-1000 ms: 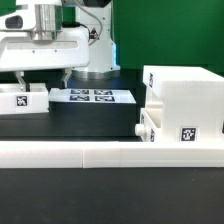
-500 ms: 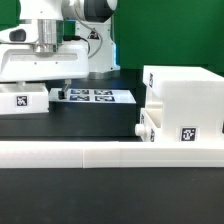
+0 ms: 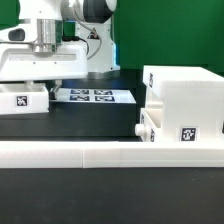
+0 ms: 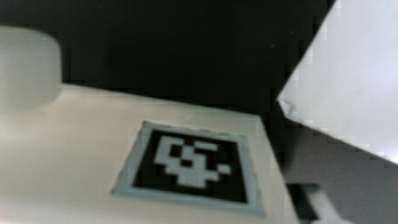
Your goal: Assemble drawer
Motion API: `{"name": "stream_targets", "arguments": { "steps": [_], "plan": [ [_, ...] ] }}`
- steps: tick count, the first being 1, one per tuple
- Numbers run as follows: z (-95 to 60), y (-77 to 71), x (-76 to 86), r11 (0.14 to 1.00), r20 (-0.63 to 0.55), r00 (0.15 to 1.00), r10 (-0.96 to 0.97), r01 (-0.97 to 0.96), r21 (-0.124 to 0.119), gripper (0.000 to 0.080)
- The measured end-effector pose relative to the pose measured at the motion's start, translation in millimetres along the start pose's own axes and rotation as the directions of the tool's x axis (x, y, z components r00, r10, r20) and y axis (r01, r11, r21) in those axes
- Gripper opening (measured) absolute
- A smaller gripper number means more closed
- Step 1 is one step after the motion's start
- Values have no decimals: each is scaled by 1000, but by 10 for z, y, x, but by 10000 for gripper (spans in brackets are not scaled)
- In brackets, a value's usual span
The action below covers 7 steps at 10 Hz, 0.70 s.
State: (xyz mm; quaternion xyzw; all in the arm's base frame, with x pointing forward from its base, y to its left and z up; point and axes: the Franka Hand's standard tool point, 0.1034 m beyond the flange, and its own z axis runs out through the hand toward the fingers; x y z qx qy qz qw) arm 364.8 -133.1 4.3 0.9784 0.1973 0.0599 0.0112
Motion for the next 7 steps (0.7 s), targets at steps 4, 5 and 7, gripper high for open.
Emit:
{"name": "stream_targets", "arguments": {
  "steps": [4,5,7],
  "plan": [
    [1,-55,56,1000,-3,1000,-11,11,1,40],
    [1,-101,104,1000,-6,1000,-15,15,1,40],
    [4,-247,238,1000,-10,1000,-9,9,6,40]
  ]
}}
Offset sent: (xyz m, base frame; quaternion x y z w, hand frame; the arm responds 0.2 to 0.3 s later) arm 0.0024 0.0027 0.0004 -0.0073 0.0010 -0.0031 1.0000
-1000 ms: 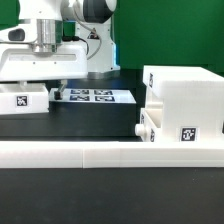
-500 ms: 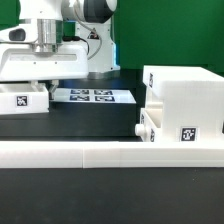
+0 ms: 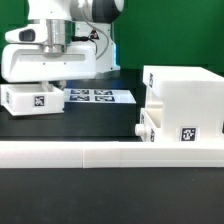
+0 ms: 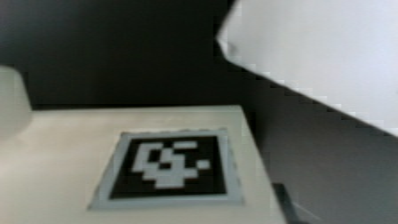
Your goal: Assemble drawer
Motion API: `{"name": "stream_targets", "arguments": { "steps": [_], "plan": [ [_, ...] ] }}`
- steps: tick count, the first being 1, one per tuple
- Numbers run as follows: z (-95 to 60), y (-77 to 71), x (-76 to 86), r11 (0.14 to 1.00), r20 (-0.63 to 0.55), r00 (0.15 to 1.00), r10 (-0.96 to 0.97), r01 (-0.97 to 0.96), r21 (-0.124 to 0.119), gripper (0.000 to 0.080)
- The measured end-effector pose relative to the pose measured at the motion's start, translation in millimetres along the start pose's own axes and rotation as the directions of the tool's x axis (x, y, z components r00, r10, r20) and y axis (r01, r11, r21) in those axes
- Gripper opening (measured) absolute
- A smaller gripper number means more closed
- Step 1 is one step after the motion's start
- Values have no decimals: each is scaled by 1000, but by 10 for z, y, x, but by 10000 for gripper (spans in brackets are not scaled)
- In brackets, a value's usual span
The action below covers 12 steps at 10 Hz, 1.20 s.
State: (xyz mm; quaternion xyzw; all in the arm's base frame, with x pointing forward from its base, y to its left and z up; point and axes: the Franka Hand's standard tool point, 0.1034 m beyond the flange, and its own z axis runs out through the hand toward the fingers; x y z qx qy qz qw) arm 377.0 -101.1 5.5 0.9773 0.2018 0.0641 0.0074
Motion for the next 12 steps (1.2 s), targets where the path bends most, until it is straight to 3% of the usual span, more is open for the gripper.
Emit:
{"name": "stream_targets", "arguments": {
  "steps": [3,5,6,7,10,12],
  "plan": [
    [-104,-324,473,998,-8,998,-54,54,15,41],
    [-180,-289,683,989,0,990,-143,143,32,41],
    [-222,-202,751,972,27,973,-229,227,66,41],
    [-266,-114,814,968,31,969,-244,241,73,41],
    [-236,-136,789,963,28,965,-261,258,71,41],
    [-229,-77,793,865,22,866,-499,496,77,41]
  ]
}}
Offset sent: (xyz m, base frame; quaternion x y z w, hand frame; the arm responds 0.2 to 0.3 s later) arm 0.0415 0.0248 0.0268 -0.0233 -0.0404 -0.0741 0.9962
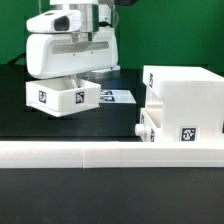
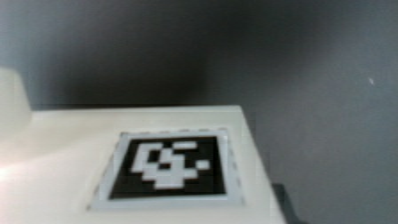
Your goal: Assemble drawer
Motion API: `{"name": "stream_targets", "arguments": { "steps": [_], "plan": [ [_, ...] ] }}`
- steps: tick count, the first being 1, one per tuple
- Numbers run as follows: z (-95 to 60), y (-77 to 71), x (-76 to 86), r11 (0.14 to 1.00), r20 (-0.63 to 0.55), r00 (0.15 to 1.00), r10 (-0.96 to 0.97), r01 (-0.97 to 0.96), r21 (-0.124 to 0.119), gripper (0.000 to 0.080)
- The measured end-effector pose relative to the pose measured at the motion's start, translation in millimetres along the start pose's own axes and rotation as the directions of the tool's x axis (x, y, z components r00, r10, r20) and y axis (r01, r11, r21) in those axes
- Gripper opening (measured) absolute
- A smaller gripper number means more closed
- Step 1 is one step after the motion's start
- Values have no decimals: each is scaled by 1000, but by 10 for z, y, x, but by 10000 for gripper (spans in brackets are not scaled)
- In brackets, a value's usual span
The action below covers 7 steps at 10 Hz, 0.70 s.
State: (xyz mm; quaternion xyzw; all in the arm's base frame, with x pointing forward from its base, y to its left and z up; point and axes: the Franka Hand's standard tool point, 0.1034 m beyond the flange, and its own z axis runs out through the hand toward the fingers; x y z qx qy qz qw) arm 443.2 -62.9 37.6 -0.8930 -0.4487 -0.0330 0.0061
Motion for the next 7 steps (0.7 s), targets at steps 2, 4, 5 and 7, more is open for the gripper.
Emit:
{"name": "stream_targets", "arguments": {
  "steps": [2,4,5,7],
  "plan": [
    [-65,128,68,976,22,976,-217,216,13,41],
    [-76,138,61,952,25,952,-305,304,12,41],
    [-65,135,52,924,26,923,-383,383,16,41],
    [-83,181,80,875,29,875,-483,483,25,41]
  ]
}}
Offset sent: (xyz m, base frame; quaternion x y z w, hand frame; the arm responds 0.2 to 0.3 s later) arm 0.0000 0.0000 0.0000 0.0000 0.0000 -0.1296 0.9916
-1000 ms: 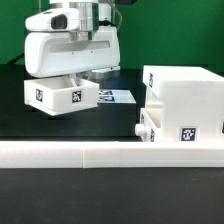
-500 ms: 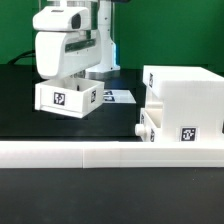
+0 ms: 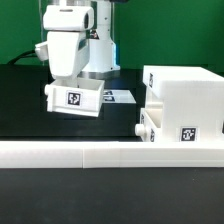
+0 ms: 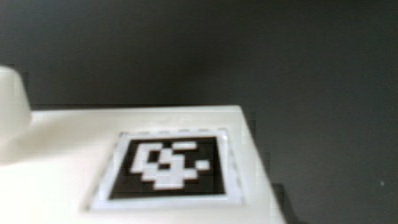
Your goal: Assemble drawer
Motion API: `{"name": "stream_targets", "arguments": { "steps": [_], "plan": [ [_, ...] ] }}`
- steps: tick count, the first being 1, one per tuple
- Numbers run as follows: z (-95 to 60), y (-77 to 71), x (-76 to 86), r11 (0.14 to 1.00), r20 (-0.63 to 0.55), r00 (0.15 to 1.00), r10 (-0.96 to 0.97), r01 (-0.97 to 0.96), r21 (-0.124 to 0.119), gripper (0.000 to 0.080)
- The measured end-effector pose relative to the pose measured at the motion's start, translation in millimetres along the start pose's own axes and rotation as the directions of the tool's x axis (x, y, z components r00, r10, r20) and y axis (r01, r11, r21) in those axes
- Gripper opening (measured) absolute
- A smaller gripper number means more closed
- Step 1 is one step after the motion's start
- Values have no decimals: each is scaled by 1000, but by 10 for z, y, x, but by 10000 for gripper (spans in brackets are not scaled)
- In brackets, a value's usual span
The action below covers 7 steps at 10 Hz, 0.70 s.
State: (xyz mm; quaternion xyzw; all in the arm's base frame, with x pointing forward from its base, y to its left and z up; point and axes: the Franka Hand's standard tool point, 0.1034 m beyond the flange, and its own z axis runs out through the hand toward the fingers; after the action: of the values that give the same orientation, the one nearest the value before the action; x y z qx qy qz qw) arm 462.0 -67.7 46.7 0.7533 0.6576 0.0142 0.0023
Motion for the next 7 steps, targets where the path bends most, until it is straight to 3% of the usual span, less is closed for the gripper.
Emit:
{"name": "stream_targets", "arguments": {
  "steps": [1,3,5,6,7],
  "plan": [
    [-38,111,27,1000,-1,1000,-2,2,-2,41],
    [-82,345,78,1000,-3,1000,-8,8,17,41],
    [-140,600,180,1000,-9,1000,-7,7,13,41],
    [-134,634,213,1000,-10,1000,-1,2,12,41],
    [-112,578,203,1000,-11,1000,8,-8,-1,41]
  ]
}}
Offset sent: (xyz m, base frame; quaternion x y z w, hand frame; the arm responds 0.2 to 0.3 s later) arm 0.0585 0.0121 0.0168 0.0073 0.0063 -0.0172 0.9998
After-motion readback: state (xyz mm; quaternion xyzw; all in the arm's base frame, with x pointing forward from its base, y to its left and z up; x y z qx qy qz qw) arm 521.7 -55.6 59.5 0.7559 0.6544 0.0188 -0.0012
